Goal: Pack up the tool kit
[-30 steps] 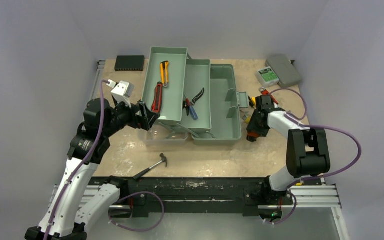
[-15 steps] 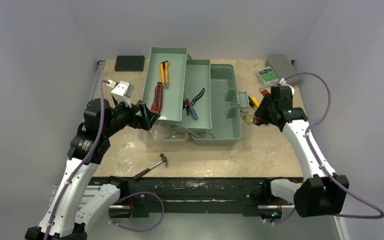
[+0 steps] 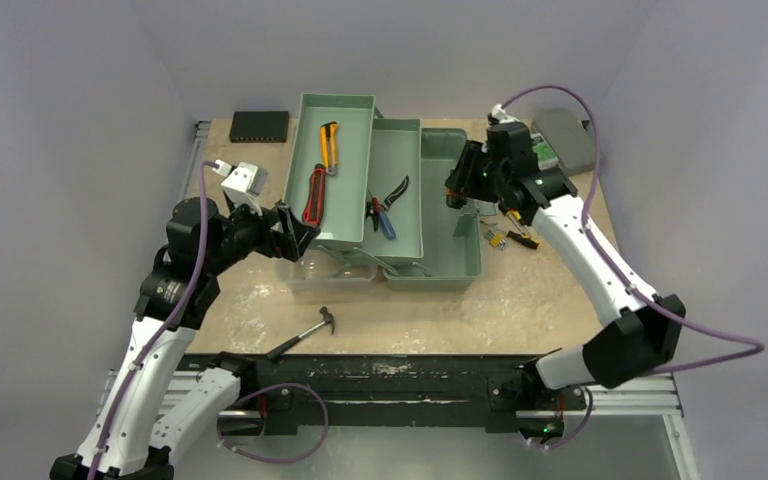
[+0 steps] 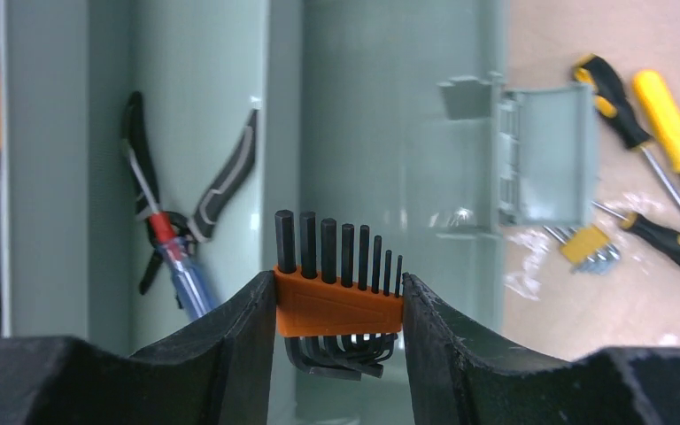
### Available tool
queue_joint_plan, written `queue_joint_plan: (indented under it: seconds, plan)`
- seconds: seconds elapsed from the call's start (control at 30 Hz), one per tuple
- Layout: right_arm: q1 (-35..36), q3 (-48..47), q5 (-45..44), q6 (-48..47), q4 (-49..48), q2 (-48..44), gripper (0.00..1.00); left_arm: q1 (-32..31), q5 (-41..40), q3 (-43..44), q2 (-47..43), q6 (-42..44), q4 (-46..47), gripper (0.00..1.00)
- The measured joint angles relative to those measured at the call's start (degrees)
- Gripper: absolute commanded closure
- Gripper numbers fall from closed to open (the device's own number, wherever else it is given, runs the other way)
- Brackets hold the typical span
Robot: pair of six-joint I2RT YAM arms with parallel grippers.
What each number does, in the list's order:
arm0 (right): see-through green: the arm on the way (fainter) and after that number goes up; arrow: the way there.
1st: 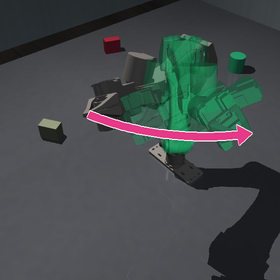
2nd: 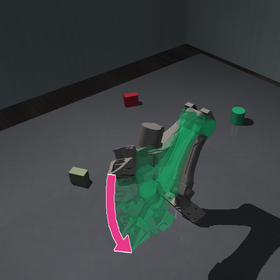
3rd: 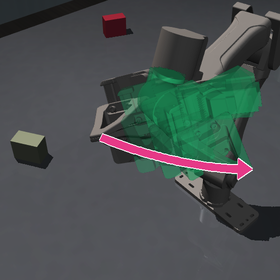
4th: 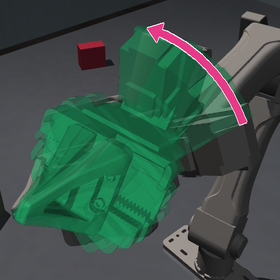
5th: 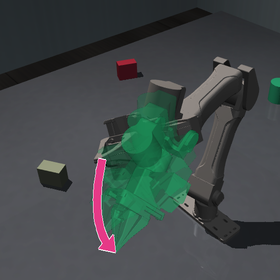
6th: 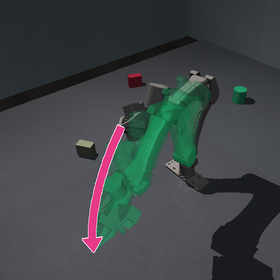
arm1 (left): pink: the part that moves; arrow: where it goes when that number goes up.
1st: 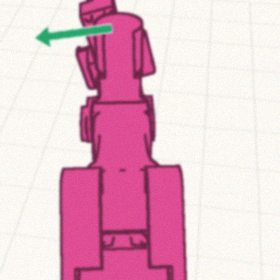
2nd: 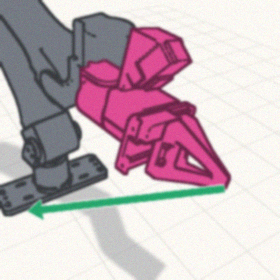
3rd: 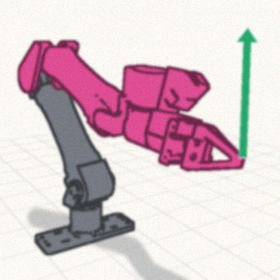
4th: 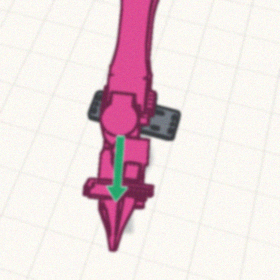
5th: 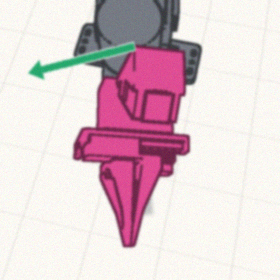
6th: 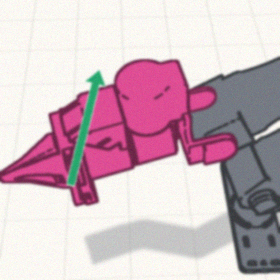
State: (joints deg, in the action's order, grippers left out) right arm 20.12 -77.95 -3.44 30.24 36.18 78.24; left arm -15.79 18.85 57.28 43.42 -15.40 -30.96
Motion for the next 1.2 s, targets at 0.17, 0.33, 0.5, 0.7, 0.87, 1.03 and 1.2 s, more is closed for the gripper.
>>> queue_joint_plan:
  seconds: [0.17, 0.33, 0.5, 0.7, 0.87, 1.03, 1.2]
  plan:
    - [5.3, -8.9, -0.3, 0.1, -0.9, 8.9, 0.75, 0.0, 0.0, 0.0, 0.0, 0.0, 0.0, 0.06]
    - [8.5, -15.7, -0.5, 0.0, -3.4, 15.8, 0.74, 0.0, 0.0, 0.0, 0.0, 0.0, 0.0, 0.06]
    - [9.2, -23.4, -0.8, -0.5, -3.7, 24.1, 0.74, 0.0, 0.0, 0.0, 0.0, 0.0, 0.0, 0.05]
    - [9.1, -30.4, -1.4, -0.9, -4.4, 32.9, 0.73, 0.0, 0.0, 0.0, 0.0, 0.0, 0.0, 0.05]
    - [9.1, -33.7, -1.3, -0.9, -7.1, 38.9, 0.49, 0.0, 0.0, 0.0, 0.0, 0.0, 0.0, 0.05]
    - [9.1, -39.6, 0.2, -0.5, -7.5, 44.4, 0.09, 0.0, -0.1, 0.0, 0.0, 0.0, 0.0, 0.05]
    - [8.9, -40.0, 0.4, -0.8, -7.3, 43.6, 0.08, 0.0, -0.1, 0.0, 0.1, 0.0, 0.0, 0.05]
